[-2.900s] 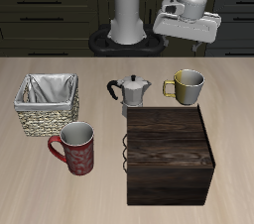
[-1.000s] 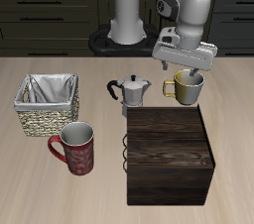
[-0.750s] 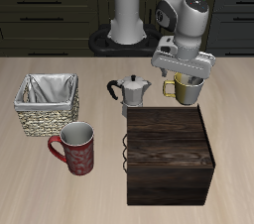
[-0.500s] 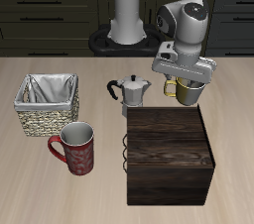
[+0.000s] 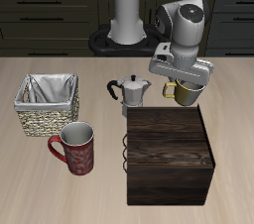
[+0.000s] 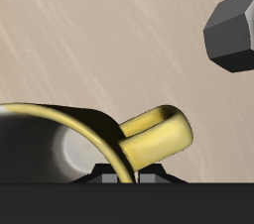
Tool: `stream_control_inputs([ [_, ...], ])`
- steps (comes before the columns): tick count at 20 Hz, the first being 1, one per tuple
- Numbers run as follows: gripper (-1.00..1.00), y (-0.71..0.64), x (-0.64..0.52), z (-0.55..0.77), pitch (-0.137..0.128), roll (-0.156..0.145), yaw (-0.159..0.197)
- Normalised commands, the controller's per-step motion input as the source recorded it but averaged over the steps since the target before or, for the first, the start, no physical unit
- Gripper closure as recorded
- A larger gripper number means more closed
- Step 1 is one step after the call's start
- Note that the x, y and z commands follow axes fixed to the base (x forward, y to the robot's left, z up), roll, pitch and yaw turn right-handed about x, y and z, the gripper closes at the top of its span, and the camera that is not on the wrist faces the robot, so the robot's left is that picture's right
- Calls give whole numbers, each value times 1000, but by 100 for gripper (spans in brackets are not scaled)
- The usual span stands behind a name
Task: Place the white and yellow mug in the basket
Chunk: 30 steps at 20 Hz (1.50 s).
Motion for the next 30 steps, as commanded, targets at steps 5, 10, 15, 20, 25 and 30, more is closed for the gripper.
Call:
stream_control_inputs([
  [5, 100, 76, 43, 184, -30, 63, 12],
  [10, 100, 148, 120, 633, -115, 30, 63],
  [15, 100, 75, 74, 442, -66, 9, 80],
  [20, 100, 37, 13, 594, -90, 4, 43],
  [25, 100, 73, -17, 815, -75, 21, 32],
  [30, 100, -71, -48, 817, -95, -8, 45],
])
